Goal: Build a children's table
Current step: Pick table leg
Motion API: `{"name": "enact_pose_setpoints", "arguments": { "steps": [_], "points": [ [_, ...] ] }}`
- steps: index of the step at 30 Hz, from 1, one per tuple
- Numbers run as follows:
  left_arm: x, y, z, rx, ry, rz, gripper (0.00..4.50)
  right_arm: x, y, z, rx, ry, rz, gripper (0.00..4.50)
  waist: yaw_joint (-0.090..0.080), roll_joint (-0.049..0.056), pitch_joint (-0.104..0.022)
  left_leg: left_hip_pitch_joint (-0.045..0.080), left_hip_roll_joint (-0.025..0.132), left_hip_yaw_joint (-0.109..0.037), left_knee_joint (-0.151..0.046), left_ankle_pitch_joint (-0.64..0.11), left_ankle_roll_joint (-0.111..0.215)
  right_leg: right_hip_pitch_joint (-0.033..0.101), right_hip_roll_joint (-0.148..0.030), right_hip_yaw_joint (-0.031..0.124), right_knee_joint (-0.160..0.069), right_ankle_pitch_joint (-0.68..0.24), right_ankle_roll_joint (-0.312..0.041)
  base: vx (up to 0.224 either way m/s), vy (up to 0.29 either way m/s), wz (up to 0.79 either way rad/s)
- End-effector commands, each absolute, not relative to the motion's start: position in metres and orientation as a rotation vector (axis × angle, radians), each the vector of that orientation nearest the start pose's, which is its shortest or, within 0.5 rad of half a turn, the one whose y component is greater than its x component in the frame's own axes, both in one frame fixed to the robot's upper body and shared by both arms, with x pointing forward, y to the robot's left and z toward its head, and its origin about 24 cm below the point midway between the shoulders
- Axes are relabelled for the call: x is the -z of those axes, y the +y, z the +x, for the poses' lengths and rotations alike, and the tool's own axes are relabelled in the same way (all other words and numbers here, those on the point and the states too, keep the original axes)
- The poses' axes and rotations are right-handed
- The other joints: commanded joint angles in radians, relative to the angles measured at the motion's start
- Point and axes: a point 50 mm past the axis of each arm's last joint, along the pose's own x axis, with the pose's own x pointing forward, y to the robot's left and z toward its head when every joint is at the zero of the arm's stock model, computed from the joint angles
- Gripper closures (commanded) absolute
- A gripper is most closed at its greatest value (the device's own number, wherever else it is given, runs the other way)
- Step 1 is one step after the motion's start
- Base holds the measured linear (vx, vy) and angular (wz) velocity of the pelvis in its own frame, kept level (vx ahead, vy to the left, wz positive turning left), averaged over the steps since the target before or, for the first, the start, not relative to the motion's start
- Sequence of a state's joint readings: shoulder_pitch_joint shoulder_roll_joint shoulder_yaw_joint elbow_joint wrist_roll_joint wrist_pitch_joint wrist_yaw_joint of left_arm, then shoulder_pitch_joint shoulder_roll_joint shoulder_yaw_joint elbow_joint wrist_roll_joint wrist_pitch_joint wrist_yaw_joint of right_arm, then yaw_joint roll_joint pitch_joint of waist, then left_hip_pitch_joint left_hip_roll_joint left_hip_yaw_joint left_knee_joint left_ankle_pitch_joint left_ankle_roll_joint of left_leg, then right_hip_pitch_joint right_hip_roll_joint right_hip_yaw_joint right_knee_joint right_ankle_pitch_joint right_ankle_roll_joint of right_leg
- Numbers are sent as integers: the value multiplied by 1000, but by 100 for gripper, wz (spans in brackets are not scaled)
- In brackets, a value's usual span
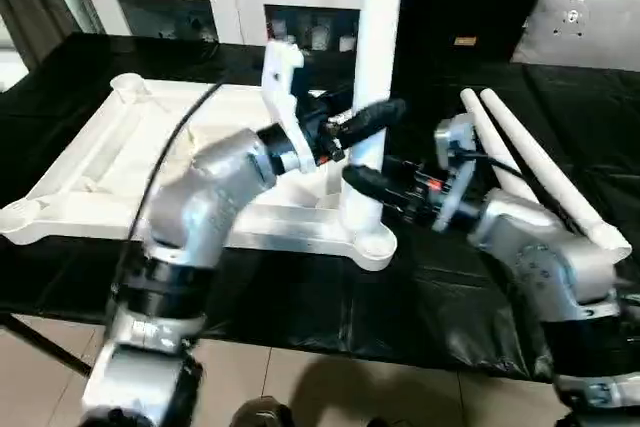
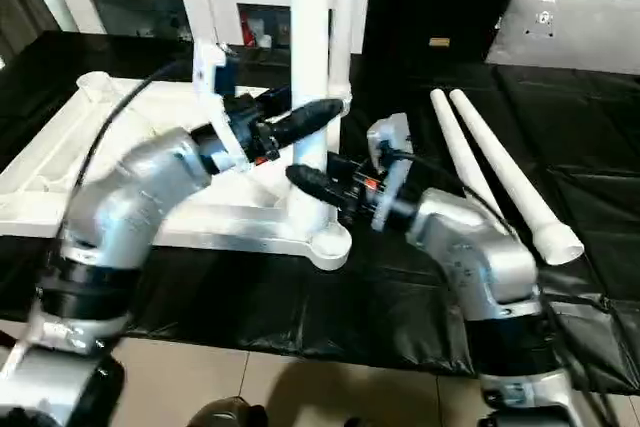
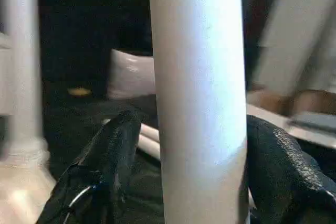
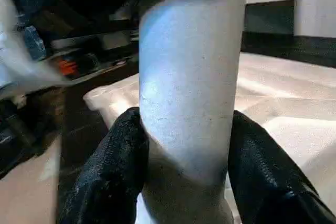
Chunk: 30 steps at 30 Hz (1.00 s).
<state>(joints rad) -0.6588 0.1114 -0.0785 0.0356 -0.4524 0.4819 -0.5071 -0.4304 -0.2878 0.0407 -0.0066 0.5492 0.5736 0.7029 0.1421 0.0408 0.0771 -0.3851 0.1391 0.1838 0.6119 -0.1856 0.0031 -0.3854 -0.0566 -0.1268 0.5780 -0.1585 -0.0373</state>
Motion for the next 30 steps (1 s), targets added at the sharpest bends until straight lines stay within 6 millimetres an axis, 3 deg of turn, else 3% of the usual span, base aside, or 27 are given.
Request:
{"name": "enact_pose_setpoints", "arguments": {
  "steps": [1, 7, 13, 18, 19, 22, 25, 30],
  "points": [
    [-186, 60, 323, 800, -176, -129, 134, -124, -123, 309, -852, 70, 176, 262, -6, -7, -80, 25, 112, -57, -75, -206, 4, 44, -133, 77, -82, -375, -79, 0, 0, 0],
    [-177, 46, 322, 618, -230, -38, 134, -127, -110, 320, -680, -67, 126, 262, -11, -7, -81, 22, 108, -57, -75, -210, 5, 42, -132, 75, -89, -401, -48, 0, 0, 0],
    [-171, 32, 323, 512, -239, -72, 134, -116, -92, 323, -592, -95, 64, 262, -16, -10, -84, 21, 106, -55, -75, -214, 14, 43, -133, 76, -87, -372, -62, 0, 0, 0],
    [-168, 28, 323, 500, -238, -83, 172, -115, -88, 326, -520, -141, 61, 262, -27, -4, -86, 21, 113, -59, -78, -220, 14, 41, -129, 78, -81, -326, -74, 0, 0, 0],
    [-168, 28, 322, 498, -241, -87, 205, -115, -87, 327, -516, -140, 64, 262, -28, -5, -85, 20, 113, -58, -79, -223, 14, 41, -130, 78, -81, -321, -77, 0, 0, 0],
    [-168, 28, 322, 495, -249, -95, 212, -113, -85, 328, -506, -140, 74, 262, -33, -6, -83, 17, 108, -55, -77, -233, 17, 45, -134, 80, -83, -330, -90, 0, 0, 0],
    [-167, 27, 322, 497, -254, -100, 248, -113, -82, 329, -510, -149, 68, 262, -37, -5, -80, 19, 109, -56, -78, -240, 22, 43, -131, 79, -85, -347, -86, 0, 0, 0],
    [-166, 25, 322, 515, -252, -113, 262, -113, -82, 330, -501, -160, 71, 262, -43, -5, -79, 18, 110, -56, -79, -238, 26, 44, -132, 81, -79, -315, -100, 0, 0, 0]
  ]
}}
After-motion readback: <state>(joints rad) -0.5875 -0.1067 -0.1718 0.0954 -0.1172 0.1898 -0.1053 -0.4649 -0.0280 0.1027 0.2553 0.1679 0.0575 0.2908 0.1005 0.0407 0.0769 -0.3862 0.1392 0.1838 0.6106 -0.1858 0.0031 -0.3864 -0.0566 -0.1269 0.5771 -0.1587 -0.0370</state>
